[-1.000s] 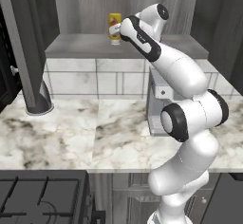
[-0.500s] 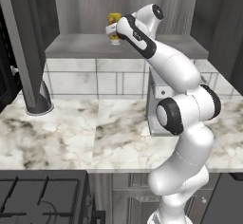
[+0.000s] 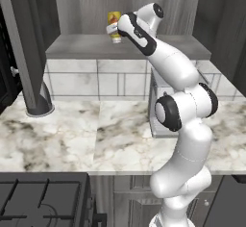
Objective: Move the mustard and condiment bottle from the cabinet to the dining counter.
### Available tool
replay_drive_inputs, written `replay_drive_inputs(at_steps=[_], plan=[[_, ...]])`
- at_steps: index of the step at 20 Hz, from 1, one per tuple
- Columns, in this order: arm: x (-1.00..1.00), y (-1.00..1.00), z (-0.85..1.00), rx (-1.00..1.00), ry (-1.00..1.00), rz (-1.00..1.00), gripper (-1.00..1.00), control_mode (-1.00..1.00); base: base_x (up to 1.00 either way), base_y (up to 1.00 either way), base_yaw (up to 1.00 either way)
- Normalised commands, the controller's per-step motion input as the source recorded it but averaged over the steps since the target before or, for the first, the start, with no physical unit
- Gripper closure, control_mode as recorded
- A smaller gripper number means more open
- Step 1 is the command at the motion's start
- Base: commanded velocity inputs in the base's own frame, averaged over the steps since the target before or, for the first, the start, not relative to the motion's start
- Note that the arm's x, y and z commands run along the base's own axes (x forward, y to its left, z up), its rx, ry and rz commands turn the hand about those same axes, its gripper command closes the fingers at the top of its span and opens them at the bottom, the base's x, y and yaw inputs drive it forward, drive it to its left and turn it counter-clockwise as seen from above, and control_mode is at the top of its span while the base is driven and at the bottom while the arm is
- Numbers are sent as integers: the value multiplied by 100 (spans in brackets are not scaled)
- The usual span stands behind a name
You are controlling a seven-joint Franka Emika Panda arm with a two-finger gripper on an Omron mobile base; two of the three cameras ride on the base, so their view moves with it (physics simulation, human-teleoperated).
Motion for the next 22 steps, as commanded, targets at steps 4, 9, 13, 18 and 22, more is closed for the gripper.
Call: replay_drive_inputs(at_steps=[4,9,13,18,22], plan=[[0,0,0,0,-4,2,100,-100,0,0,0],[-40,1,0,0,-27,0,100,-100,0,0,0],[-92,6,0,0,-18,0,100,-100,0,0,0],[-100,4,3,0,-3,-8,100,-100,0,0,0],[-100,5,12,0,0,-25,100,-100,0,0,0]])
